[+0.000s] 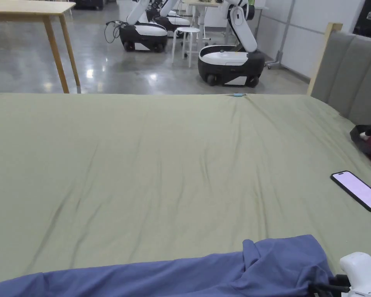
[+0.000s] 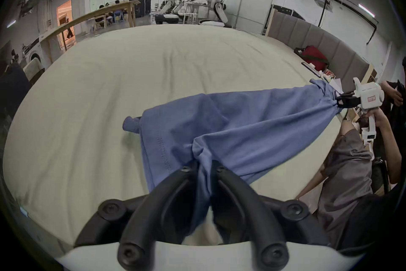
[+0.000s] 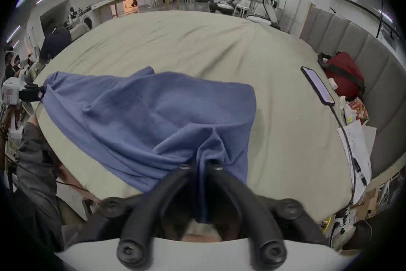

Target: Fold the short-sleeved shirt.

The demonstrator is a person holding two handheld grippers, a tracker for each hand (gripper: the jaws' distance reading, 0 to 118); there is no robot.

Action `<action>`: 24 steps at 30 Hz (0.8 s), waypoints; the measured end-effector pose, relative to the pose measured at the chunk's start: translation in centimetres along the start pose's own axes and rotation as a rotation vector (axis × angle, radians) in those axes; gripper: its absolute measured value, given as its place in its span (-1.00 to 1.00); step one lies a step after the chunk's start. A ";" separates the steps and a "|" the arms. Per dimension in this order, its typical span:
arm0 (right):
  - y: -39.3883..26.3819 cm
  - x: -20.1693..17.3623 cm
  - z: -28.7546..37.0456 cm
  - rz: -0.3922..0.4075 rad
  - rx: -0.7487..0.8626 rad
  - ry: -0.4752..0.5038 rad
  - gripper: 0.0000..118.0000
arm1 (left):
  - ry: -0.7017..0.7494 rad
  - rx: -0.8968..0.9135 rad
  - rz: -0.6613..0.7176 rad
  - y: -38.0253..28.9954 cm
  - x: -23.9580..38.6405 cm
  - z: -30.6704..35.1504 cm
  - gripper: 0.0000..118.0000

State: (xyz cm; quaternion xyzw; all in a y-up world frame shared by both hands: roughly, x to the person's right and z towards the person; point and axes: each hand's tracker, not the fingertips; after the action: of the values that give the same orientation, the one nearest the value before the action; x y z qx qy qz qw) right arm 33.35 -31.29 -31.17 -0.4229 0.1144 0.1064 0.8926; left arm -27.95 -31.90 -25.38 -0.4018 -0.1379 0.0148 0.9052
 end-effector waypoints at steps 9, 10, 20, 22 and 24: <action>-0.6 -3.3 15.1 -0.200 0.453 0.053 0.91 | 0.055 0.266 0.066 0.1 2.5 9.0 0.96; -0.8 -4.3 16.4 -0.208 0.503 0.076 0.91 | 0.055 0.287 0.067 -0.1 2.8 10.1 0.95; -2.2 -4.2 15.8 -0.284 0.583 0.122 -0.99 | 0.108 0.391 0.001 -1.0 3.7 13.3 -0.97; -1.2 -6.4 16.5 -0.231 0.581 0.077 -1.00 | 0.109 0.400 0.013 -1.2 3.5 13.3 -1.00; -1.2 -6.7 16.6 -0.228 0.580 0.073 -1.00 | 0.105 0.402 0.048 -1.3 2.6 12.8 -1.00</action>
State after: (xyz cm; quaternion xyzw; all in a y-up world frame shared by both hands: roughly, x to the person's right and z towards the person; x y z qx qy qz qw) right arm 29.18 -19.70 -18.13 -0.1640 0.1237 -0.0467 0.9776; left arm -28.90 -23.11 -15.63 -0.2166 -0.0754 0.0424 0.9724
